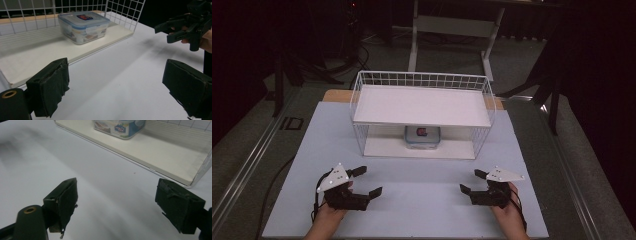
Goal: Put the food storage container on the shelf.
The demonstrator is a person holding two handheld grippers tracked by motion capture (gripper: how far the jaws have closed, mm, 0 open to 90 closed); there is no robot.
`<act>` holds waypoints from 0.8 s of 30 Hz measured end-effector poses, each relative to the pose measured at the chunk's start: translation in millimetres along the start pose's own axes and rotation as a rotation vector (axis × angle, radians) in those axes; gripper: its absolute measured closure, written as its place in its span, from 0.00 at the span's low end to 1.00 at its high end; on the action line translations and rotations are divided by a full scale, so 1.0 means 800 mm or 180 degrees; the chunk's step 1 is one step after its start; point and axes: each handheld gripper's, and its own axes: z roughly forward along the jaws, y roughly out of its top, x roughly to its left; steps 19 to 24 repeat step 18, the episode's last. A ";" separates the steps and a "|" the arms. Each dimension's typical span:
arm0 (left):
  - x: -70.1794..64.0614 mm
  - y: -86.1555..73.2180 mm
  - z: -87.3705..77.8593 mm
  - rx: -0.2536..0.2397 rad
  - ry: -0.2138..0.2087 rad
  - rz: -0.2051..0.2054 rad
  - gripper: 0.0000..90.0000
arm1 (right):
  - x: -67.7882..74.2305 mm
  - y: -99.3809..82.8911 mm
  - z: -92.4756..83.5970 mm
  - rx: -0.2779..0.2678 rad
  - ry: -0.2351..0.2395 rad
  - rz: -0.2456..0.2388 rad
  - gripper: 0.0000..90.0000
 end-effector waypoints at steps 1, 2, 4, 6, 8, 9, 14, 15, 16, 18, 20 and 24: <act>0.001 -0.001 -0.001 0.0007 0.0009 -0.0006 0.09 | -0.001 0.000 0.000 0.0006 0.0014 0.0024 0.20; 0.002 -0.002 -0.001 0.0013 0.0011 -0.0006 0.09 | -0.003 -0.001 0.000 0.0009 0.0033 0.0046 0.20; 0.003 -0.003 -0.002 0.0016 0.0010 -0.0032 0.09 | -0.005 -0.001 0.000 -0.0001 0.0046 0.0085 0.20; 0.005 -0.003 -0.002 0.0010 0.0022 -0.0049 0.09 | -0.007 0.000 -0.002 -0.0009 0.0016 0.0085 0.20; 0.006 -0.003 -0.003 0.0006 0.0046 -0.0052 0.09 | -0.008 0.000 -0.002 -0.0013 0.0003 0.0098 0.20; 0.006 -0.003 -0.004 0.0006 0.0044 -0.0057 0.09 | -0.008 0.000 -0.003 -0.0010 -0.0010 0.0095 0.20; 0.006 -0.004 -0.003 0.0011 0.0046 -0.0072 0.09 | -0.009 -0.001 -0.002 0.0020 -0.0009 0.0106 0.20; 0.006 -0.004 -0.003 0.0008 0.0039 -0.0070 0.09 | -0.008 -0.001 -0.002 0.0027 -0.0009 0.0108 0.20; 0.005 -0.004 -0.003 0.0003 0.0038 -0.0066 0.09 | -0.008 -0.001 -0.002 0.0035 -0.0009 0.0104 0.20; 0.005 -0.004 -0.004 0.0002 0.0037 -0.0063 0.09 | -0.007 0.000 -0.002 0.0025 -0.0009 0.0099 0.20; 0.005 -0.004 -0.004 0.0002 0.0037 -0.0063 0.09 | -0.007 0.000 -0.002 0.0025 -0.0009 0.0099 0.20; 0.005 -0.004 -0.004 0.0002 0.0037 -0.0063 0.09 | -0.007 0.000 -0.002 0.0025 -0.0009 0.0099 0.20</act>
